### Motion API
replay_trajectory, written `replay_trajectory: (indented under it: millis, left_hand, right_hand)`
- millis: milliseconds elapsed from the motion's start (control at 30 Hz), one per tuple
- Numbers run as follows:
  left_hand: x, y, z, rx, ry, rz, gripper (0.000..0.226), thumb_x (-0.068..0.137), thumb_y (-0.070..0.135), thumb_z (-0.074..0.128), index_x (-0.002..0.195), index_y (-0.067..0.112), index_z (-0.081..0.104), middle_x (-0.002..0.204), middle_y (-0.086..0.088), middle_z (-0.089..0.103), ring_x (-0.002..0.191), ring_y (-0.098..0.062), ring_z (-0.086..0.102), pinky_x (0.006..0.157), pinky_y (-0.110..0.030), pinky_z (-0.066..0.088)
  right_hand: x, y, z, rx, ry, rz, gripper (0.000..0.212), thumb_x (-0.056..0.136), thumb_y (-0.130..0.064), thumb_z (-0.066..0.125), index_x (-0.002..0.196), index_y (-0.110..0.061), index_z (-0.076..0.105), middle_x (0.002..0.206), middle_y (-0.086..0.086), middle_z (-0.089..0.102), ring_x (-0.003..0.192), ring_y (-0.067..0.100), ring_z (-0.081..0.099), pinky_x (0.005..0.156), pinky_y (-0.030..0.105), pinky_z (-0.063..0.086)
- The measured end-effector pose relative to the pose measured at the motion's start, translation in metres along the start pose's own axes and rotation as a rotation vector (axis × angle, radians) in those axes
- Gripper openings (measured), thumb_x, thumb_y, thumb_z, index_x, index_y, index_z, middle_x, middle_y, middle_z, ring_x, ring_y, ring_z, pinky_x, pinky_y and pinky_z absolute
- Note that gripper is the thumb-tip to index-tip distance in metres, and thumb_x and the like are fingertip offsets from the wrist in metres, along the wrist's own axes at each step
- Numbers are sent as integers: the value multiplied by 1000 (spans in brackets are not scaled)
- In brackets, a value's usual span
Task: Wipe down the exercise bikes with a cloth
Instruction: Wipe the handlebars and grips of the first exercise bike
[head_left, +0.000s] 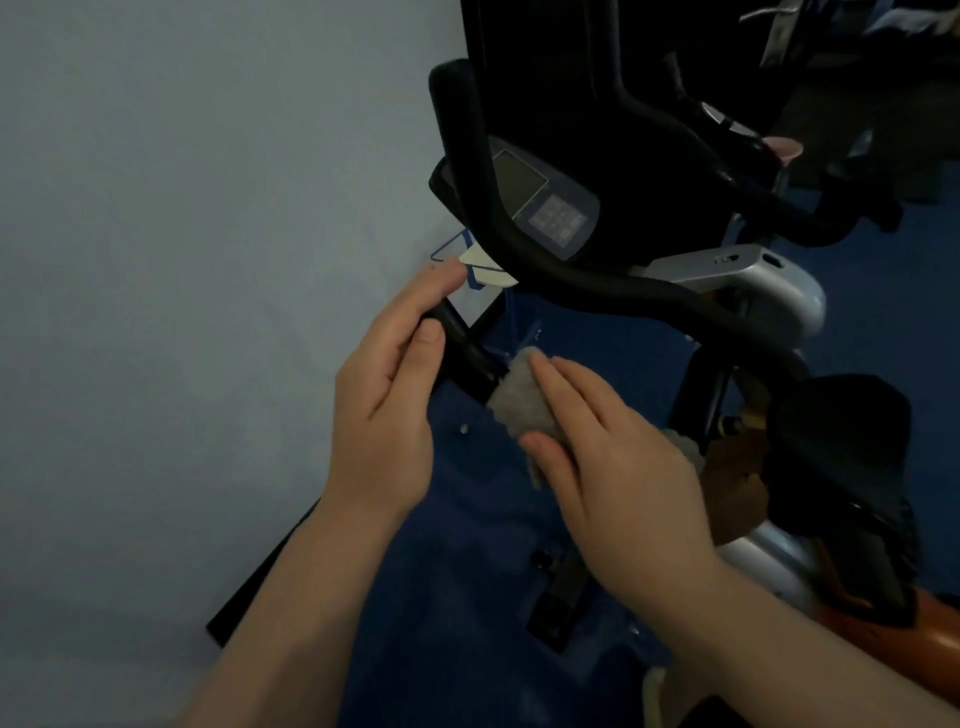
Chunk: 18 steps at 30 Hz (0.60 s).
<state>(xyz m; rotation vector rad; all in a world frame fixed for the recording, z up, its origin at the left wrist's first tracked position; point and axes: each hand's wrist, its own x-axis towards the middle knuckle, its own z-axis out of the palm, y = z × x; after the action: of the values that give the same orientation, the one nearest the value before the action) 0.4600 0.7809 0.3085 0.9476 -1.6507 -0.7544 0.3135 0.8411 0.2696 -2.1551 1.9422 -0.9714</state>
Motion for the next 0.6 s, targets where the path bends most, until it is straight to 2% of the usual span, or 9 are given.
replay_trajectory:
  millis: [100, 200, 267, 333, 367, 433, 500, 533, 600]
  left_hand:
    - [-2, 0, 6, -18, 55, -19, 38, 101, 11, 35, 134, 7, 53, 138, 7, 53, 134, -1, 41, 107, -13, 31]
    - [-5, 3, 11, -52, 87, -67, 40, 102, 16, 32, 138, 8, 50, 144, 7, 48, 139, -1, 35, 108, -11, 28]
    - [-8, 6, 12, -56, 91, -95, 41, 102, 19, 33, 140, 13, 47, 147, 9, 46, 140, -2, 32, 111, -14, 27]
    - [-13, 8, 12, -40, 116, -127, 41, 101, 21, 36, 141, 19, 46, 146, 14, 46, 139, -2, 35, 112, -20, 30]
    - [-17, 8, 11, -24, 151, -135, 42, 100, 22, 37, 141, 20, 46, 145, 16, 47, 137, -2, 37, 111, -23, 33]
    - [-23, 6, 11, -1, 227, -149, 42, 99, 22, 39, 140, 21, 46, 140, 16, 51, 132, -4, 45, 107, -30, 39]
    - [-27, 3, 14, 15, 273, -158, 42, 98, 22, 40, 139, 21, 48, 135, 15, 55, 126, -6, 51, 103, -28, 43]
    - [-29, 3, 16, 24, 288, -161, 43, 97, 22, 40, 140, 21, 48, 135, 15, 56, 126, -5, 51, 102, -23, 44]
    - [-29, 4, 18, 45, 295, -179, 45, 97, 23, 41, 141, 23, 46, 138, 18, 53, 129, -1, 47, 101, -14, 40]
  right_hand:
    - [35, -22, 10, -23, -94, 11, 62, 97, -50, 13, 152, -24, 20, 146, -6, 40, 111, 14, 57, 79, 28, 46]
    - [51, -32, 14, 18, -140, -42, 59, 101, -46, 15, 154, -21, 9, 147, -4, 37, 111, 14, 55, 79, 28, 45]
    - [43, -20, 6, 17, -225, -89, 62, 97, -47, 13, 154, -27, 0, 155, -10, 21, 115, 12, 51, 84, 27, 46]
    - [29, -3, -2, 57, -313, -93, 61, 95, -52, 11, 151, -37, -8, 155, -19, 7, 120, 6, 42, 87, 22, 41]
    - [25, 3, -5, 105, -348, -67, 60, 92, -55, 7, 149, -42, -8, 152, -23, 6, 120, 2, 39, 88, 19, 39]
    - [28, 6, -7, 191, -349, -31, 65, 83, -61, -3, 147, -46, 4, 143, -26, 18, 111, -4, 41, 85, 18, 40]
    - [39, -2, -4, 294, -302, -6, 63, 81, -61, -5, 136, -48, 23, 126, -25, 36, 93, -3, 47, 71, 16, 39]
    - [47, -8, -1, 373, -285, 7, 54, 84, -60, -2, 127, -50, 29, 117, -26, 41, 86, -4, 48, 65, 15, 36]
    - [63, -20, 4, 541, -256, 47, 30, 95, -55, 11, 116, -53, 33, 111, -28, 45, 84, -11, 49, 65, 10, 34]
